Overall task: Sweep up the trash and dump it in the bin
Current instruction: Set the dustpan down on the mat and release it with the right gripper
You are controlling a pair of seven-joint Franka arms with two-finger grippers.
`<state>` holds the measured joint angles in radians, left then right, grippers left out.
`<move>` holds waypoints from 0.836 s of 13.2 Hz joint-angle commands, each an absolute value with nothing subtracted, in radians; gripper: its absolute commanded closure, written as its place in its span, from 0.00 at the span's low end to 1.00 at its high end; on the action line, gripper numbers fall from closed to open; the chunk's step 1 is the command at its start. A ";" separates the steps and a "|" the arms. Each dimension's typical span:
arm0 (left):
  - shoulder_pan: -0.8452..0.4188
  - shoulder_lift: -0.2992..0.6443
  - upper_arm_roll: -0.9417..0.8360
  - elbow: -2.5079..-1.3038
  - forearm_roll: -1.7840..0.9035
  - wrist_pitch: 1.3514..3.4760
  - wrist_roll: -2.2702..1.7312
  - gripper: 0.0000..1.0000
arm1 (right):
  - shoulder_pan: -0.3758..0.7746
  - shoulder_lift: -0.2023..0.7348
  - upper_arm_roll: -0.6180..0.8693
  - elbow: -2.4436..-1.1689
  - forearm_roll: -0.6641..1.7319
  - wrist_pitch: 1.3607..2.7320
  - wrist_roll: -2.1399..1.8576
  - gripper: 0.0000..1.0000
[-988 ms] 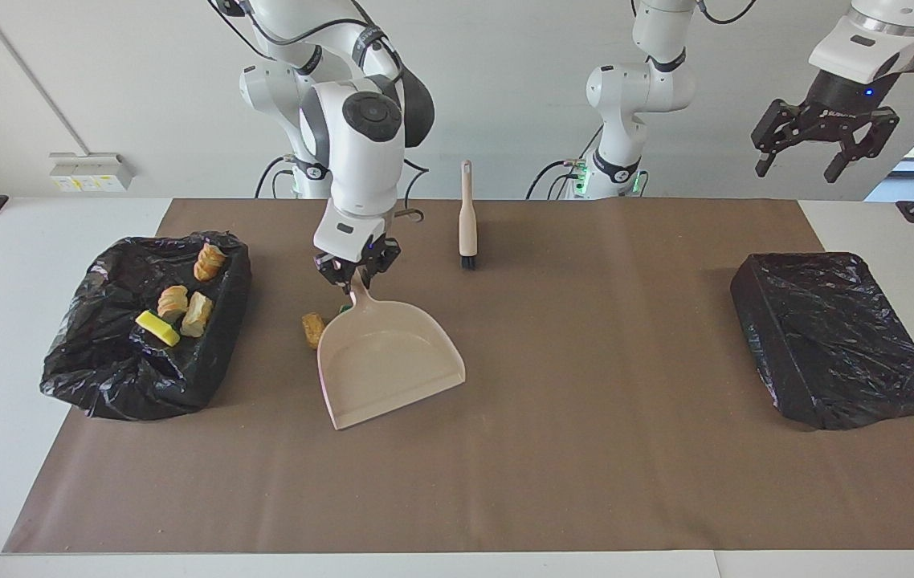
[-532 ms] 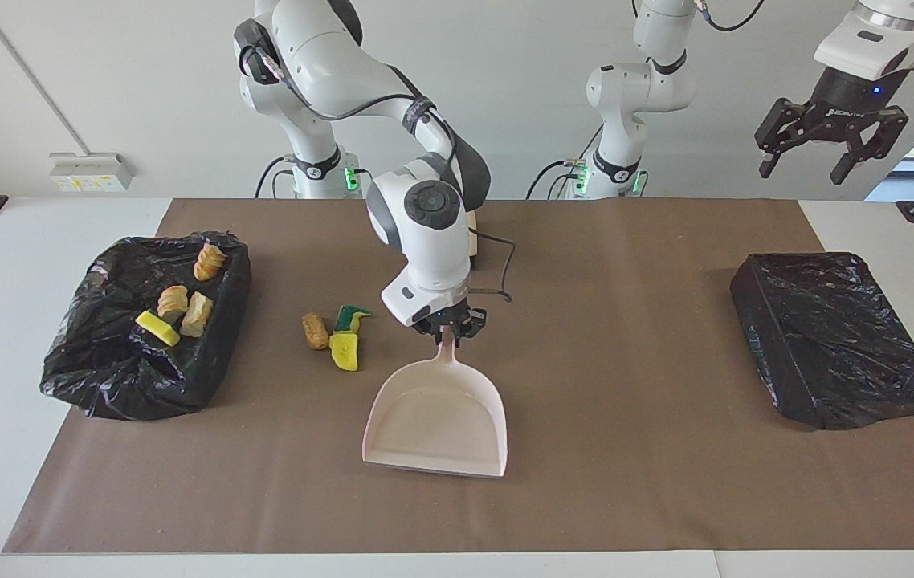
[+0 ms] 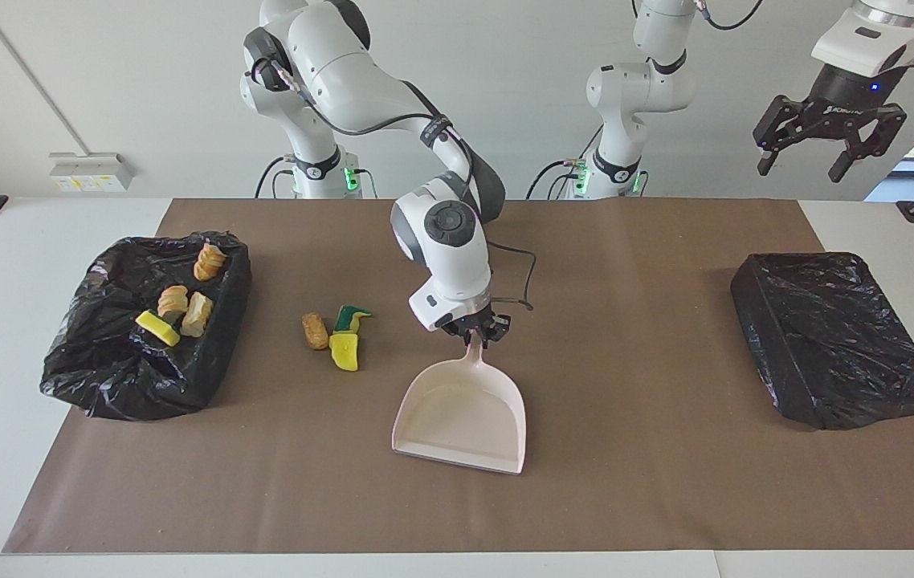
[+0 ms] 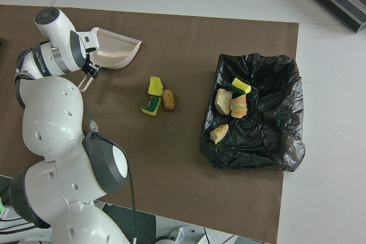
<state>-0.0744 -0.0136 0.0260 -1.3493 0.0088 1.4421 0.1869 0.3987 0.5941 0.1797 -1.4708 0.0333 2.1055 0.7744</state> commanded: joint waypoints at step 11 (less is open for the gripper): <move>-0.077 -0.040 0.021 -1.374 0.011 1.423 0.189 0.00 | 0.512 -0.042 0.215 -2.139 0.193 1.970 0.690 0.00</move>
<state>-0.0740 -0.0175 0.0209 -1.3504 0.0088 1.4201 0.1868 0.4754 0.0973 0.2127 -1.9328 0.1351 1.9241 0.7215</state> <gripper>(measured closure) 0.000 0.000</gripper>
